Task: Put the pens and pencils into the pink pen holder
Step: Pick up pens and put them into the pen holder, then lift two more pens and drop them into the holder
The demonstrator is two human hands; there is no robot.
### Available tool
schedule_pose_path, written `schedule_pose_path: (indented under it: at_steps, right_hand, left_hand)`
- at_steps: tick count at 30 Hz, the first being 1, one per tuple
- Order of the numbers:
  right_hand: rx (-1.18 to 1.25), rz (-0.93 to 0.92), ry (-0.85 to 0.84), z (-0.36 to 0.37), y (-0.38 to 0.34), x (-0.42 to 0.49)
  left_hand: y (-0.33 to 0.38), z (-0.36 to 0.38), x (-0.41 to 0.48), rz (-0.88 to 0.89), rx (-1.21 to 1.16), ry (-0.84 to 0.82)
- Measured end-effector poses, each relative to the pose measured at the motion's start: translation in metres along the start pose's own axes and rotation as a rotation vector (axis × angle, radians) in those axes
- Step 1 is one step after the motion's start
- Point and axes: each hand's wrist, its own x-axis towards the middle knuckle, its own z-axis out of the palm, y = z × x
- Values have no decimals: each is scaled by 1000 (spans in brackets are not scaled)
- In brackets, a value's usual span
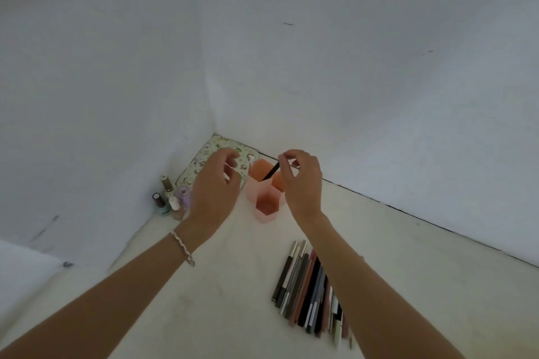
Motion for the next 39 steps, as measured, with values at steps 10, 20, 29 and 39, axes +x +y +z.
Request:
schedule_pose_path:
  at_steps: [10, 20, 29, 39]
  right_hand:
    - [-40, 93, 85, -74, 25, -10]
    - [-123, 248, 2, -102, 66, -54]
    - [-466, 413, -346, -64, 83, -61]
    - [-781, 263, -549, -21, 96, -74]
  left_hand:
    - [-10, 103, -84, -270, 394, -772]
    - [-2, 133, -105, -277, 517, -729]
    - [33, 95, -55, -205, 75, -458]
    - [32, 68, -47, -241, -84, -326]
